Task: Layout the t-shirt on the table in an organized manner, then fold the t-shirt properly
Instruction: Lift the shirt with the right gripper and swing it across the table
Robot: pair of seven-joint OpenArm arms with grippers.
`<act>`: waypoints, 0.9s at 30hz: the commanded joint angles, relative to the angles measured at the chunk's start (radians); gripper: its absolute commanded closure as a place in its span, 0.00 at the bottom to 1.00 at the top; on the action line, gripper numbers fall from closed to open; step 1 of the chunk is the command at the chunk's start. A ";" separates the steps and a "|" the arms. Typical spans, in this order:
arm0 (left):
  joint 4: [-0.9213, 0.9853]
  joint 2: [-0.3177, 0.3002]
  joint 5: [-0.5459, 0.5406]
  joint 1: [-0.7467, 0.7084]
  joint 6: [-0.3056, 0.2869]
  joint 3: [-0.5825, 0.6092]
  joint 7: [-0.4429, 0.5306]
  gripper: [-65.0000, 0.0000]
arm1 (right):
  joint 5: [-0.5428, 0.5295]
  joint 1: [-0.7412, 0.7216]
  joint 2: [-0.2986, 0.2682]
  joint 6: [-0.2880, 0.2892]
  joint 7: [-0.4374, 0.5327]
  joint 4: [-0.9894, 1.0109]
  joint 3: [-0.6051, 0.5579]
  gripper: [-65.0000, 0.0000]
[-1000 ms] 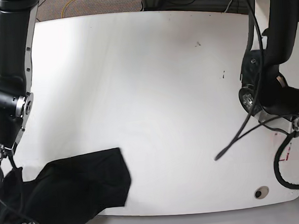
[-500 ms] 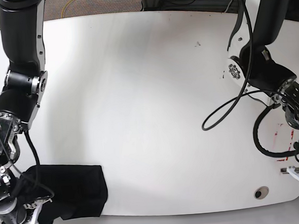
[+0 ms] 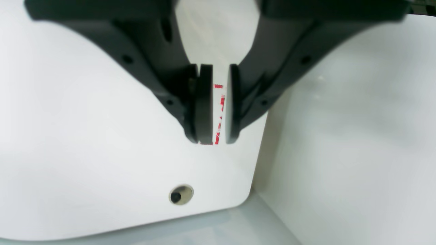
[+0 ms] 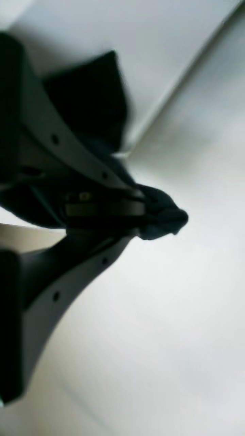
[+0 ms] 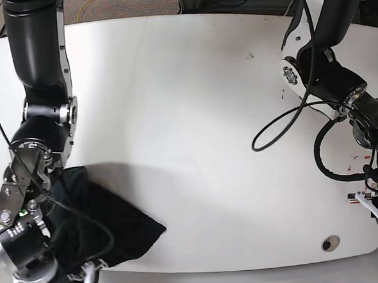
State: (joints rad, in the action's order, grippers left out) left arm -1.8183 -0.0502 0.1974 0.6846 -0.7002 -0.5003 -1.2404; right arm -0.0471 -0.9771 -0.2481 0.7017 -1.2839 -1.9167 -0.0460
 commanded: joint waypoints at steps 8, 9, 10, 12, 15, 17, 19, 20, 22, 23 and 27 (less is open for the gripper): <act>-0.013 -0.009 -0.011 0.019 0.002 0.004 0.021 0.92 | 0.005 -0.214 0.086 -0.004 -0.023 -0.076 -0.055 1.00; -0.013 -0.009 -0.011 0.019 0.002 0.004 0.021 0.92 | 0.003 -0.230 0.091 -0.004 -0.023 -0.077 -0.055 0.99; -0.013 -0.010 -0.011 0.019 0.002 0.002 0.021 0.92 | 0.003 -0.245 0.095 -0.004 -0.023 -0.077 -0.055 0.99; -0.013 -0.012 -0.011 0.019 0.002 0.002 0.023 0.92 | 0.003 -0.262 0.097 -0.004 -0.023 -0.077 -0.055 0.99; -0.013 -0.027 -0.011 0.019 0.002 0.002 0.023 0.92 | 0.003 -0.263 0.097 -0.004 -0.023 -0.077 -0.051 0.99; -0.013 -0.030 -0.011 0.019 0.002 0.002 0.023 0.92 | 0.003 -0.254 0.094 -0.004 -0.023 -0.077 -0.051 0.99; -0.013 -0.030 -0.011 0.016 0.002 0.002 0.023 0.92 | 0.006 -0.216 0.086 -0.004 -0.023 -0.077 -0.047 1.00; -0.013 -0.030 -0.011 0.014 0.002 0.002 0.023 0.92 | 0.006 -0.205 0.082 -0.004 -0.023 -0.077 -0.045 1.00; -0.013 -0.030 -0.011 -0.001 0.002 0.004 0.029 0.92 | 0.003 -0.147 0.057 -0.004 -0.023 -0.079 -0.022 1.00; -0.013 -0.027 -0.011 -0.004 0.002 0.004 0.035 0.92 | 0.003 -0.127 0.051 -0.004 -0.023 -0.079 -0.015 1.00; -0.010 -0.012 -0.009 -0.016 0.002 0.007 0.089 0.92 | 0.003 -0.013 0.033 -0.004 -0.021 -0.089 0.036 1.00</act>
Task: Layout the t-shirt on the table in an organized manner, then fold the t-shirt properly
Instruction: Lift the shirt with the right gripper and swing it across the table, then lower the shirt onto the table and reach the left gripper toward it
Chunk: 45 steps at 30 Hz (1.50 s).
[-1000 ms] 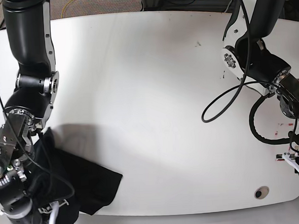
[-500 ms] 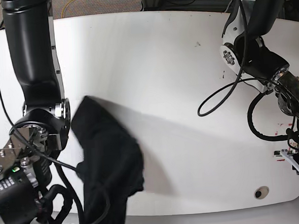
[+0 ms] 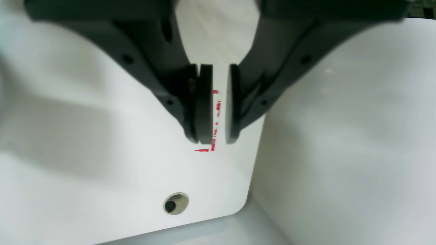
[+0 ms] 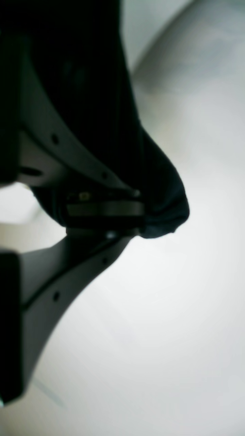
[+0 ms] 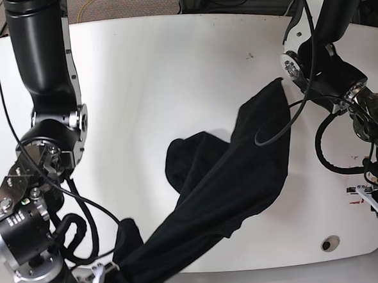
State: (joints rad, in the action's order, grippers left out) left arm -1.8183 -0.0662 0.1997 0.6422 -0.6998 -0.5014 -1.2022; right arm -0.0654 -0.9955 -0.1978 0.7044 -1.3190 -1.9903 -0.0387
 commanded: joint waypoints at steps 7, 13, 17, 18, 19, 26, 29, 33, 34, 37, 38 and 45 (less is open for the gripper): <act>-0.005 0.026 -0.012 -0.037 0.002 0.031 0.124 0.92 | 0.023 0.243 -0.041 -0.006 0.016 -0.034 0.127 1.00; -0.004 0.042 -0.012 -0.080 0.002 0.048 0.130 0.92 | 0.023 0.501 -0.036 -0.006 0.060 -0.034 0.237 1.00; 0.015 0.061 -0.012 -0.100 0.002 0.051 0.132 0.92 | 0.022 0.645 -0.035 -0.006 0.120 -0.033 0.250 1.00; 0.024 0.067 -0.012 -0.104 0.002 0.051 0.132 0.92 | 0.022 0.683 -0.033 -0.006 0.137 -0.033 0.251 1.00; 0.028 0.070 -0.012 -0.107 0.002 0.051 0.132 0.92 | 0.022 0.708 -0.027 -0.006 0.146 -0.033 0.251 1.00; 0.082 0.088 -0.012 -0.147 0.002 0.051 0.149 0.92 | 0.023 0.877 0.027 -0.006 0.227 -0.033 0.253 1.00; 0.111 0.111 -0.012 -0.177 0.002 0.051 0.195 0.92 | 0.023 0.918 0.048 -0.006 0.241 -0.033 0.250 1.00; 0.165 0.148 -0.012 -0.216 0.002 0.051 0.269 0.92 | 0.025 0.956 0.076 -0.006 0.244 -0.033 0.250 1.00; 0.176 0.156 -0.012 -0.219 0.002 0.051 0.272 0.92 | 0.025 0.959 0.079 -0.006 0.244 -0.033 0.248 1.00; 0.220 0.179 -0.012 -0.226 0.002 0.051 0.272 0.83 | 0.025 0.966 0.083 -0.006 0.247 -0.033 0.248 1.00; 0.233 0.185 -0.012 -0.226 0.002 0.051 0.272 0.79 | 0.023 0.967 0.083 -0.006 0.247 -0.033 0.248 1.00; 0.337 0.223 -0.013 -0.227 0.002 0.050 0.275 0.46 | 0.023 0.964 0.083 -0.006 0.247 -0.031 0.248 1.00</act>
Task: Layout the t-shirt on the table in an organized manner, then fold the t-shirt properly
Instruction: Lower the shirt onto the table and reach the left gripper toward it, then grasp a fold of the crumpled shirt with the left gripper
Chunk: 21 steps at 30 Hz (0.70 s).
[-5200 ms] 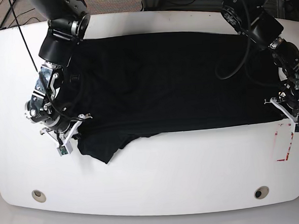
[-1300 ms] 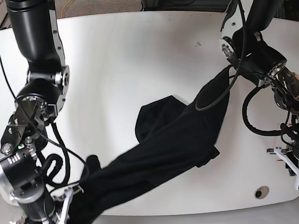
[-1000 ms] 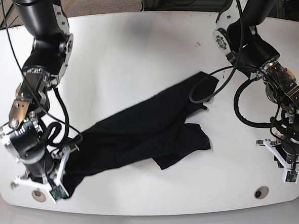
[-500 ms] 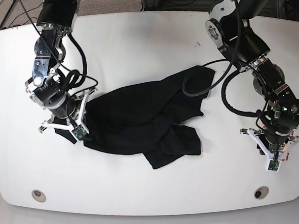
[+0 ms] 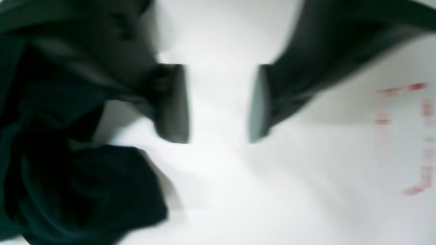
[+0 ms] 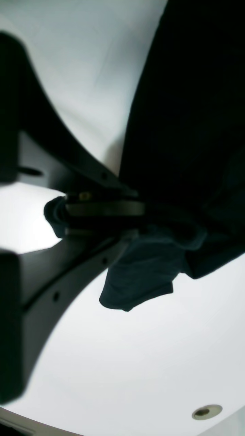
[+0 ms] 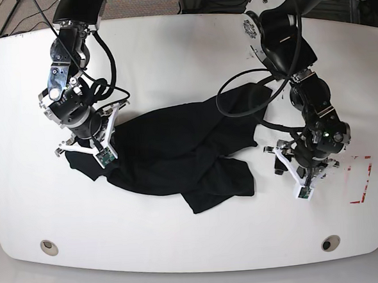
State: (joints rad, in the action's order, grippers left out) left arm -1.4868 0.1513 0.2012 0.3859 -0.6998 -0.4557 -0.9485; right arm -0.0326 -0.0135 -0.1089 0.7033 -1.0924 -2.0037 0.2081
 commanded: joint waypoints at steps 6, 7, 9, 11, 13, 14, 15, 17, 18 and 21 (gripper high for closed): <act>0.107 0.006 -0.015 0.034 0.002 0.004 0.056 0.48 | -0.007 -0.023 -0.005 -0.005 0.021 -0.018 0.003 1.00; 0.124 0.006 -0.015 0.034 0.002 0.004 0.069 0.48 | -0.008 -0.023 -0.005 -0.005 0.021 -0.018 0.003 1.00; 0.166 0.006 -0.015 0.035 0.002 0.004 0.105 0.48 | -0.010 -0.023 -0.005 -0.005 0.021 -0.018 0.003 1.00; 0.217 0.006 -0.015 0.035 0.002 0.004 0.145 0.47 | -0.010 -0.023 -0.005 -0.005 0.021 -0.018 0.004 1.00; 0.269 0.006 -0.015 0.038 0.002 0.005 0.185 0.47 | -0.010 -0.021 -0.005 -0.005 0.021 -0.018 0.004 1.00; 0.291 0.006 -0.015 0.043 0.002 0.005 0.201 0.47 | -0.010 -0.019 -0.005 -0.005 0.021 -0.018 0.004 1.00; 0.311 0.006 -0.015 0.049 0.002 0.005 0.213 0.47 | -0.010 -0.019 -0.005 -0.005 0.021 -0.018 0.006 1.00; 0.357 0.006 -0.015 0.060 0.002 0.005 0.239 0.47 | -0.010 -0.018 -0.004 -0.005 0.021 -0.018 0.006 1.00; 0.387 0.006 -0.015 0.068 0.002 0.005 0.253 0.47 | -0.010 -0.016 -0.004 -0.005 0.021 -0.018 0.006 1.00; 0.444 0.006 -0.015 0.083 0.002 0.005 0.283 0.48 | -0.010 -0.016 -0.004 -0.005 0.021 -0.018 0.006 1.00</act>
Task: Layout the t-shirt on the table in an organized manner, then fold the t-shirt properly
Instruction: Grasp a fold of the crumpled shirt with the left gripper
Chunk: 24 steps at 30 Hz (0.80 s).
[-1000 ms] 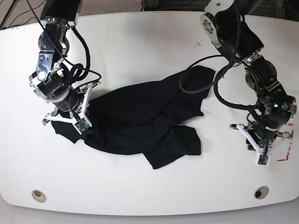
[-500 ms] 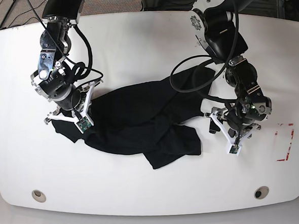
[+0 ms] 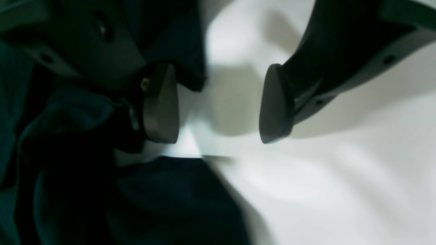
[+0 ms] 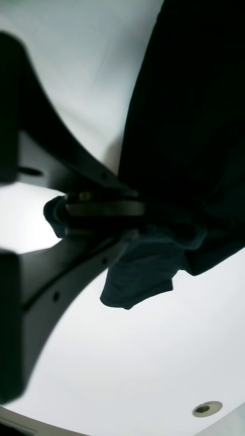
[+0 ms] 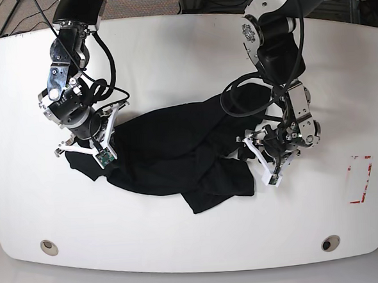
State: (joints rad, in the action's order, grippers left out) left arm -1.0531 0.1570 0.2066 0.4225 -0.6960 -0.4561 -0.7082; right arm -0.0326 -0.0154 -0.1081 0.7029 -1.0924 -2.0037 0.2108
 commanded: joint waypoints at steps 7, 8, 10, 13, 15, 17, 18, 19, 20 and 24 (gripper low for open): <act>0.141 0.000 -0.025 0.088 0.006 0.006 0.121 0.48 | -0.010 -0.013 -0.005 -0.005 0.021 -0.019 0.003 1.00; 0.159 0.000 -0.032 0.095 0.016 0.006 0.134 0.48 | -0.010 -0.013 -0.005 -0.005 0.021 -0.019 0.003 1.00; 0.199 0.000 -0.060 0.109 0.039 0.006 0.160 0.47 | -0.010 -0.013 -0.005 -0.005 0.021 -0.019 0.003 1.00; 0.270 0.000 -0.105 0.131 0.077 0.006 0.190 0.48 | -0.010 -0.013 -0.005 -0.005 0.021 -0.019 0.003 1.00; 0.302 0.000 -0.120 0.143 0.091 0.006 0.201 0.48 | -0.010 -0.013 -0.005 -0.005 0.021 -0.019 0.005 1.00; 0.327 0.000 -0.132 0.152 0.098 0.006 0.210 0.48 | -0.010 -0.013 -0.005 -0.005 0.021 -0.019 0.005 1.00; 0.337 0.000 -0.135 0.155 0.098 0.006 0.215 0.51 | -0.010 -0.013 -0.005 -0.005 0.021 -0.019 0.005 1.00; 0.339 0.000 -0.135 0.155 0.101 0.006 0.215 0.55 | -0.010 -0.013 -0.005 -0.005 0.021 -0.019 0.005 1.00; 0.337 0.000 -0.135 0.155 0.101 0.006 0.216 0.59 | -0.010 -0.013 -0.005 -0.005 0.021 -0.019 0.005 1.00; 0.339 0.000 -0.135 0.154 0.105 0.006 0.218 0.86 | -0.010 -0.013 -0.005 -0.005 0.021 -0.019 0.005 1.00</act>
State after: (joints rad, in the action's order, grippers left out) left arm -0.7044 0.1570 0.0811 0.5468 -0.5869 -0.4553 -0.4999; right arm -0.0326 -0.0135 -0.1081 0.7029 -1.0927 -2.0037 0.2127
